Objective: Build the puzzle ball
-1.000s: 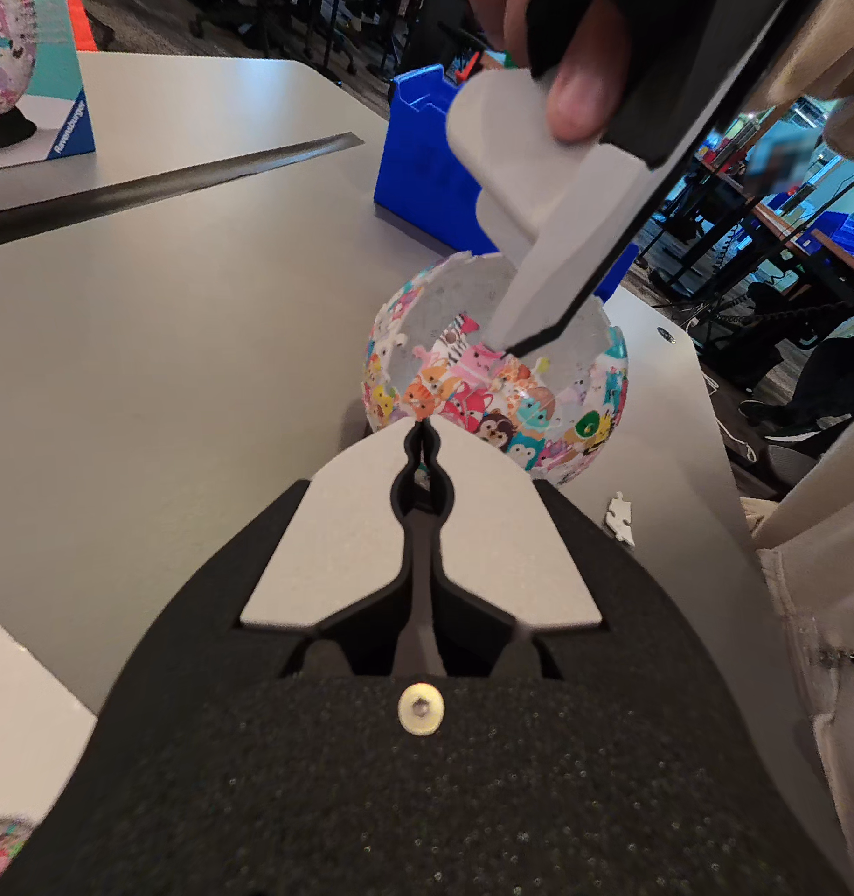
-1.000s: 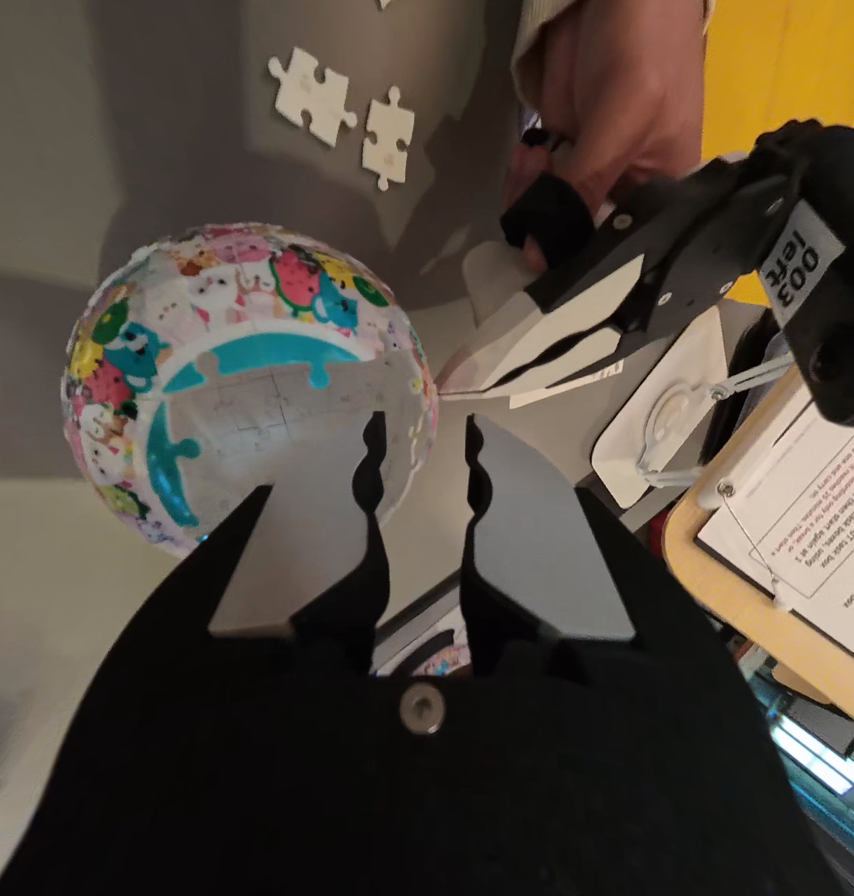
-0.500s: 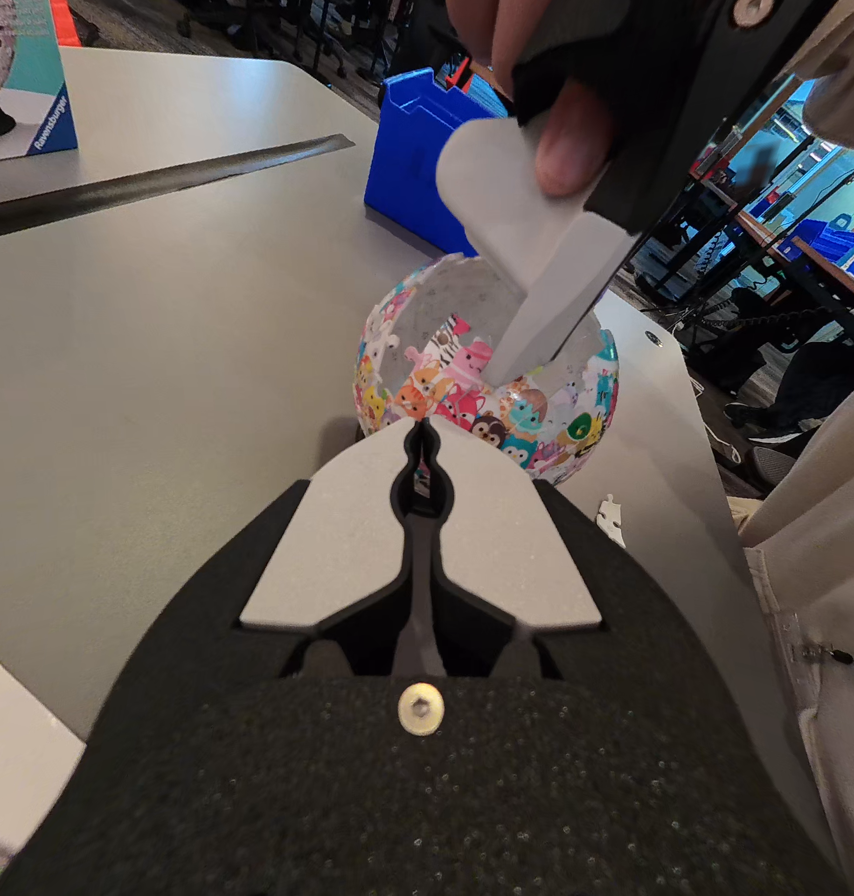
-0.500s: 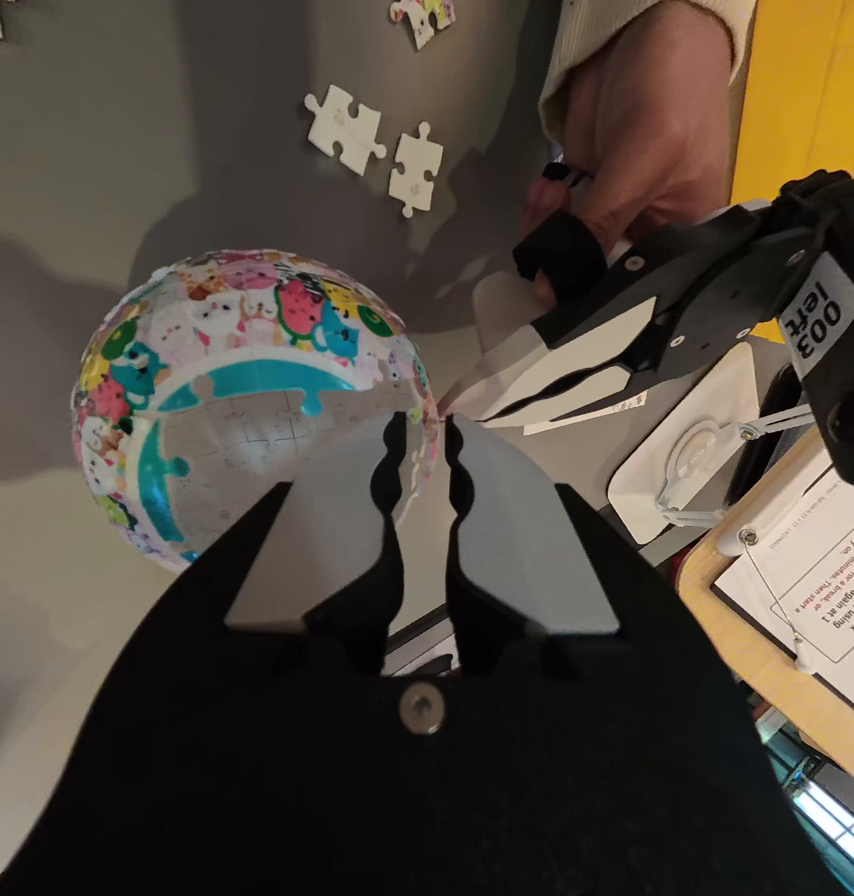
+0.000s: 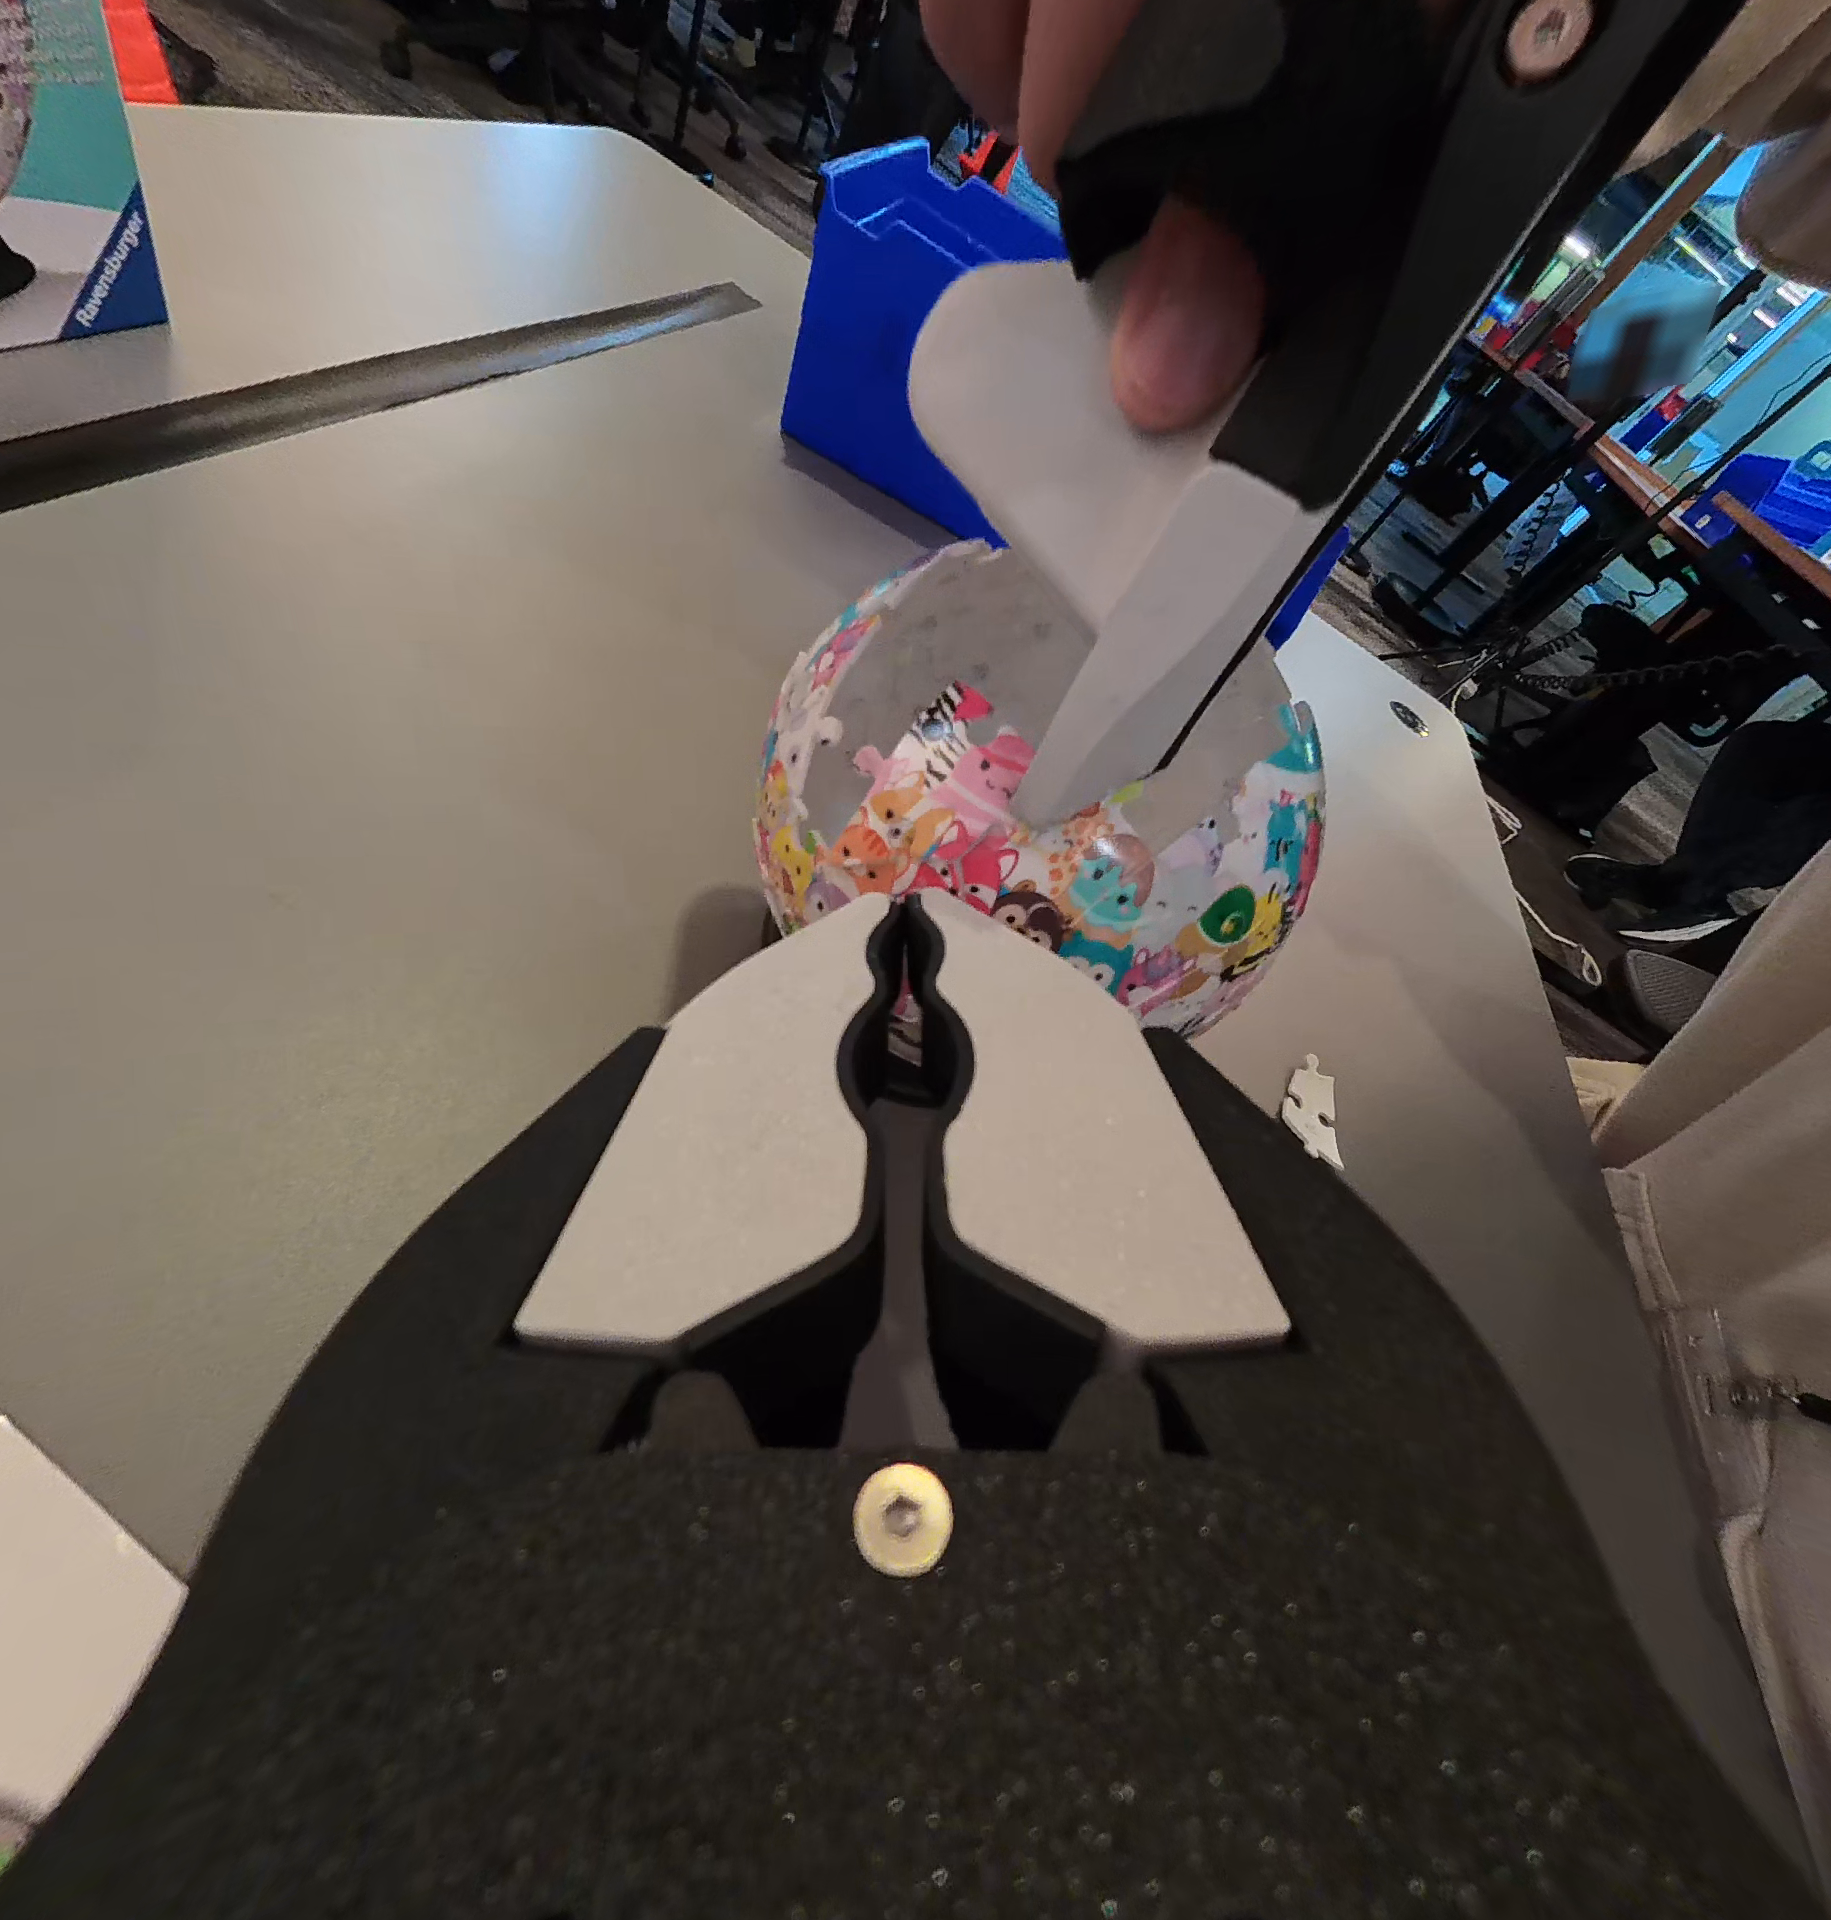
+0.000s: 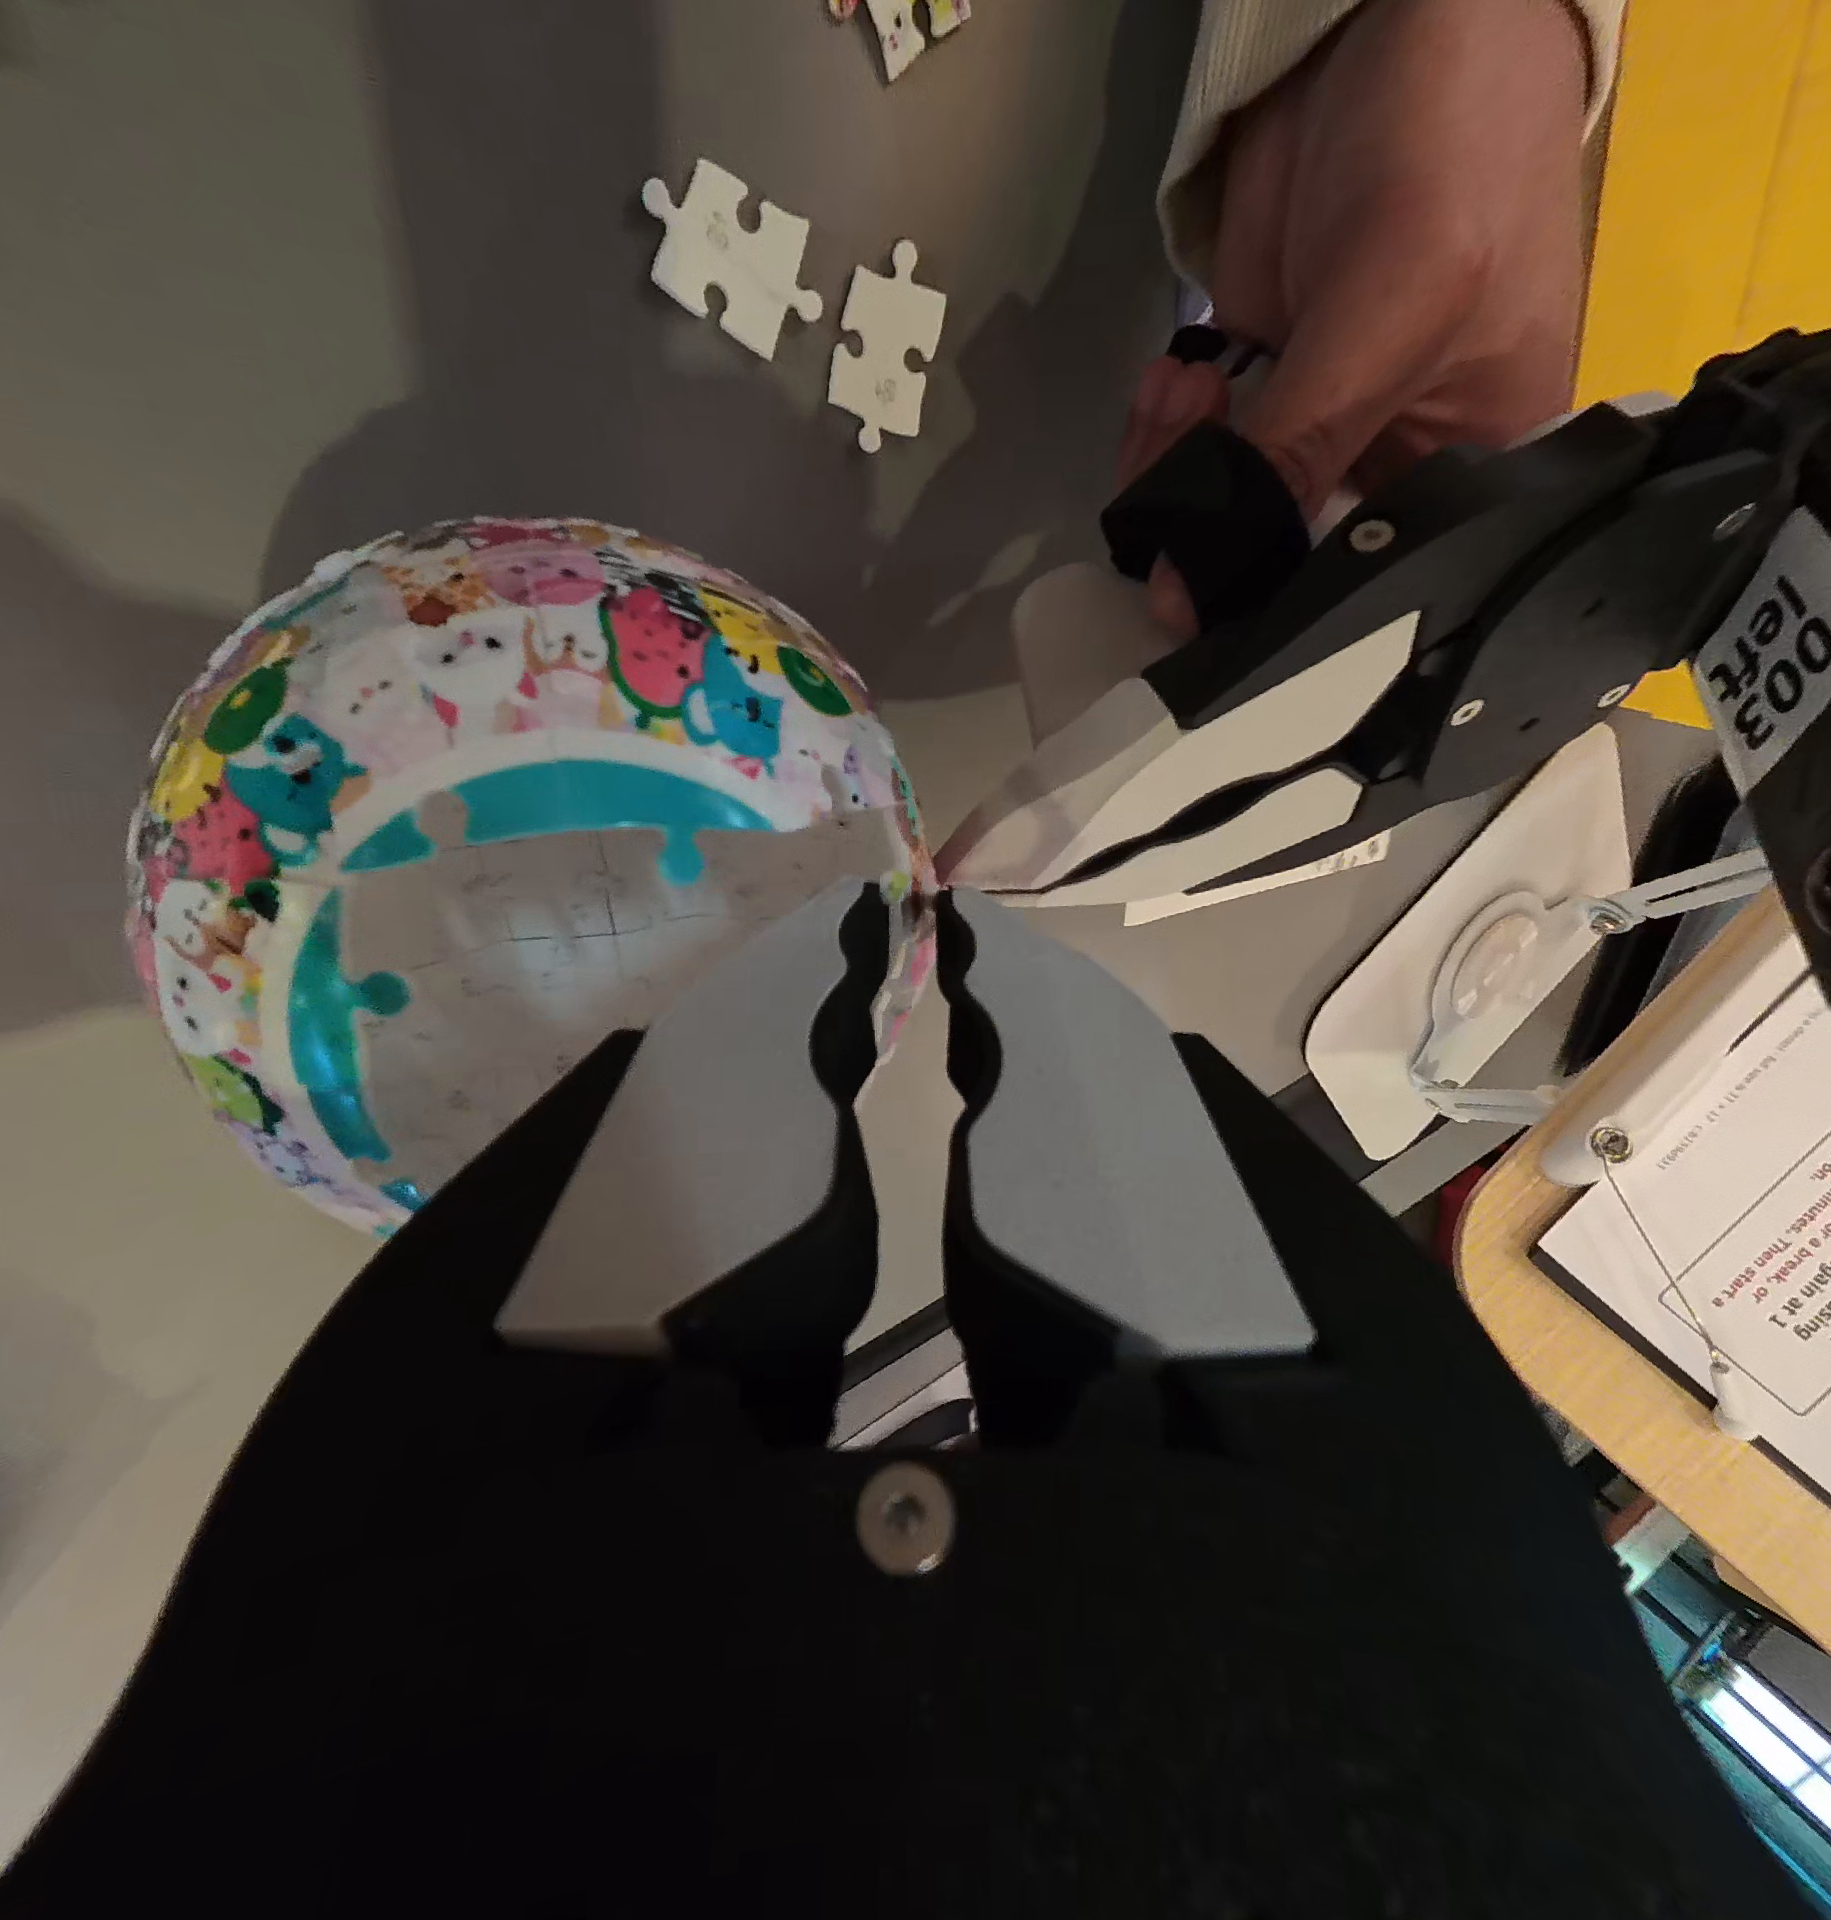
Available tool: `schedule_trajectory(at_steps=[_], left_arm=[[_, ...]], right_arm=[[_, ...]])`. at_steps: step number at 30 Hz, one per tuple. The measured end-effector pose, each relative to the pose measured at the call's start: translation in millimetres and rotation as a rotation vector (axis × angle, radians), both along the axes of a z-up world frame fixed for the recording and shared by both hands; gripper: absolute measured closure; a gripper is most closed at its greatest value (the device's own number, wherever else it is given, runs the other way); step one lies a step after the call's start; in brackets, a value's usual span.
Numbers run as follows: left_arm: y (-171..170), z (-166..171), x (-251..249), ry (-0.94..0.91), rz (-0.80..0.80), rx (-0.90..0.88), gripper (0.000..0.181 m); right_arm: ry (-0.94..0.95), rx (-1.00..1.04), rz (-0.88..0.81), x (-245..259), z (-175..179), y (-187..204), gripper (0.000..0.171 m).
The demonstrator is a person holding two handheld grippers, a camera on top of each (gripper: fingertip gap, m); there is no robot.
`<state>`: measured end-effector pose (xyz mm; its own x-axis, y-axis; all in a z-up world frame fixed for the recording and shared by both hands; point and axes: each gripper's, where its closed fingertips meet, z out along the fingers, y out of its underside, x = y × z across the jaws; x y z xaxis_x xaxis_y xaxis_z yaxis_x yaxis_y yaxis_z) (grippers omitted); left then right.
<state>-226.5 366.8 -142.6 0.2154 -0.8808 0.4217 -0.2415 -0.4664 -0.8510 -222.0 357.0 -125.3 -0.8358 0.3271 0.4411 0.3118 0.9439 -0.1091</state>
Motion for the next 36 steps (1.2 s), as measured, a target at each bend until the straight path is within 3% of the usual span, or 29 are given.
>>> schedule_trajectory(at_steps=[6, 11, 18, 36], left_arm=[[4.8, 0.8, -2.8, -0.001, 0.023, 0.009, 0.181], [9.2, 4.3, -2.0, -0.027, 0.04, 0.002, 0.181], [6.9, 3.4, 3.8, -0.018, 0.03, 0.014, 0.181], [10.1, -0.7, -1.3, -0.002, 0.036, 0.005, 0.181]], right_arm=[[-0.051, 0.01, -0.022, 2.0, 3.5, 4.8, 0.146], [-0.065, 0.06, -0.037, 6.9, 3.9, 15.3, 0.144], [-0.063, 0.066, -0.02, 6.3, 0.7, 14.2, 0.166], [-0.033, 0.077, 0.034, 5.3, 3.8, 13.1, 0.168]])
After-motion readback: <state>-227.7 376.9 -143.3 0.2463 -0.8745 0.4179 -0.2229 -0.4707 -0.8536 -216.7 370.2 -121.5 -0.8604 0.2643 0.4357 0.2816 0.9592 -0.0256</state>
